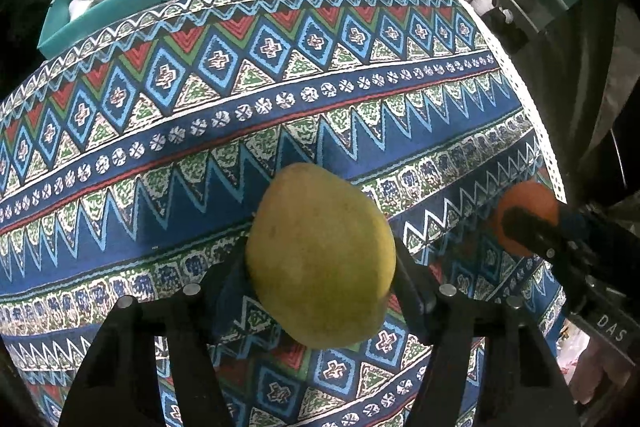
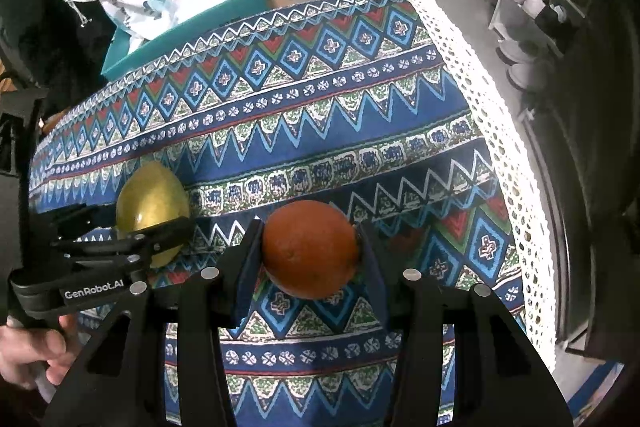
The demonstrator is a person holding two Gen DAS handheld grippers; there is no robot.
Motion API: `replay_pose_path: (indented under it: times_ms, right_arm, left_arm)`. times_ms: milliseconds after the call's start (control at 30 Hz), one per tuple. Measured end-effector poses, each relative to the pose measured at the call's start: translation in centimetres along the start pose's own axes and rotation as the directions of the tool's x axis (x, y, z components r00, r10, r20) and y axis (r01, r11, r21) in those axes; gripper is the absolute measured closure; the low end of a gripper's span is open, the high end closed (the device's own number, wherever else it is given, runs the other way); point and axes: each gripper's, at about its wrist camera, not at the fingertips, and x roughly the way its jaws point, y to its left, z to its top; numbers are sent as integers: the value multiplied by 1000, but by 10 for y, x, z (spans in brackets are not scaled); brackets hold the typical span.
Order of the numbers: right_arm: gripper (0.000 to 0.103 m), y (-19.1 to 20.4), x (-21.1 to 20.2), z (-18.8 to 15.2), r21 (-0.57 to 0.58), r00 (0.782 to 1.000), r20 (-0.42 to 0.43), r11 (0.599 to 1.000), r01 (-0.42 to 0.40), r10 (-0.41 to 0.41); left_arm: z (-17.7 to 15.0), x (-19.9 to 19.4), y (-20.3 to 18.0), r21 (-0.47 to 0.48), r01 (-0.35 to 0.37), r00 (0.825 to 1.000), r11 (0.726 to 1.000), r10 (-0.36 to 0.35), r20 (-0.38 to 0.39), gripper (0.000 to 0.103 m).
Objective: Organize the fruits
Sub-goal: 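Lift the pear and orange and carry them toward the glass plate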
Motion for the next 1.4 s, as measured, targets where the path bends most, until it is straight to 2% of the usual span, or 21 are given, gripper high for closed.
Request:
replay_pose_path:
  times_ms: [433, 933, 1400]
  right_arm:
    - [56, 30, -33, 5, -102, 997, 67, 994, 39, -32]
    - [56, 89, -93, 16, -192, 986, 157, 981, -23, 54]
    - [56, 149, -127, 7, -294, 974, 181, 953, -77, 134]
  left_arm:
    - [-34, -56, 27, -2, -22, 994, 1000, 22, 107, 35]
    - [-56, -152, 46, 33, -78, 969, 996, 68, 236, 35]
    - [-89, -231, 85, -11, -82, 948, 997, 82, 309, 35]
